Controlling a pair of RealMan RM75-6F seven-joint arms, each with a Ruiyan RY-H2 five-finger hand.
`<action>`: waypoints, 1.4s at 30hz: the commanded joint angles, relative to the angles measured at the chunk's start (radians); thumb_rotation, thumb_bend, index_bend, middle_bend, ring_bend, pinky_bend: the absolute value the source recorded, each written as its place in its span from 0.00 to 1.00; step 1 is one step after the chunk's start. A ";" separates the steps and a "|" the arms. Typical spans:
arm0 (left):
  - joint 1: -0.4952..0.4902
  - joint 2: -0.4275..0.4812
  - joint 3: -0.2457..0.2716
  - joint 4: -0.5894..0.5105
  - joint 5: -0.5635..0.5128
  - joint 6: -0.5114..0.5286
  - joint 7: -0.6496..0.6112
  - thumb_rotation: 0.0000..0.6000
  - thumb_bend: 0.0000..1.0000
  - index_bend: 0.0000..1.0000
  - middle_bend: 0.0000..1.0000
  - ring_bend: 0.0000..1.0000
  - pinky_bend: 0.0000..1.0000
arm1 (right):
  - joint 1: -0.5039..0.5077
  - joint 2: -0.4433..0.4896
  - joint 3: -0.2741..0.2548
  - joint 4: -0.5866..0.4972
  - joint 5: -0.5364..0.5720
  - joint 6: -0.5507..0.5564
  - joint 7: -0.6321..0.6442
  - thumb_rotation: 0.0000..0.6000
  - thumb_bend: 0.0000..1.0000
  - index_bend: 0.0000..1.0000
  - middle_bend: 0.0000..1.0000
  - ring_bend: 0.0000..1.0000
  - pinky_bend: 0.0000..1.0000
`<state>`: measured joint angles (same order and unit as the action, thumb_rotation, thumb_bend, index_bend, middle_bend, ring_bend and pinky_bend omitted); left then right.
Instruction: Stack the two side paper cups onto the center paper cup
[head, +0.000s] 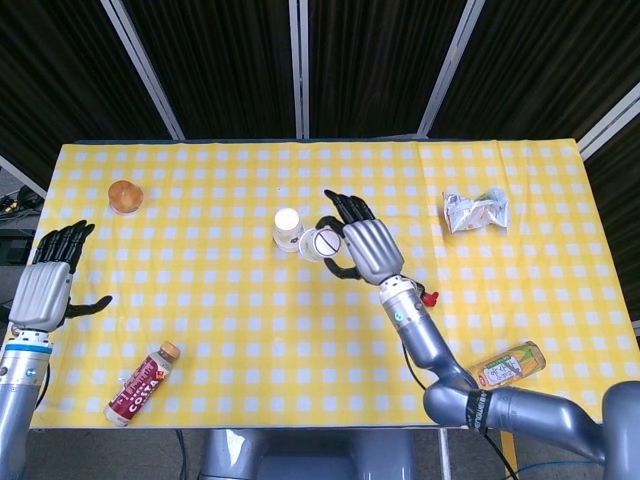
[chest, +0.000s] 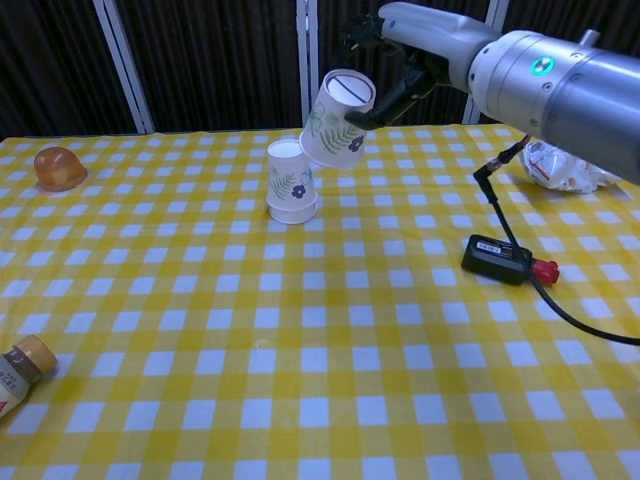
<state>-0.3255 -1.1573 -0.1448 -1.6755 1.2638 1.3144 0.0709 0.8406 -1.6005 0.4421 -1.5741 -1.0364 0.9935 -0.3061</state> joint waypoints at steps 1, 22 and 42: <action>0.000 -0.001 -0.002 0.001 -0.003 -0.003 0.002 1.00 0.14 0.00 0.00 0.00 0.00 | 0.050 -0.053 0.020 0.077 0.025 -0.032 0.021 1.00 0.27 0.40 0.00 0.00 0.00; -0.012 -0.001 -0.013 0.022 -0.039 -0.055 -0.004 1.00 0.14 0.00 0.00 0.00 0.00 | 0.240 -0.229 0.074 0.428 0.041 -0.105 0.143 1.00 0.27 0.40 0.00 0.00 0.00; -0.017 0.011 -0.015 0.009 -0.056 -0.089 -0.008 1.00 0.14 0.00 0.00 0.00 0.00 | 0.334 -0.308 0.051 0.650 0.050 -0.166 0.159 1.00 0.18 0.22 0.00 0.00 0.00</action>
<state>-0.3425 -1.1460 -0.1596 -1.6665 1.2077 1.2256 0.0625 1.1695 -1.9053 0.4969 -0.9309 -0.9913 0.8256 -0.1335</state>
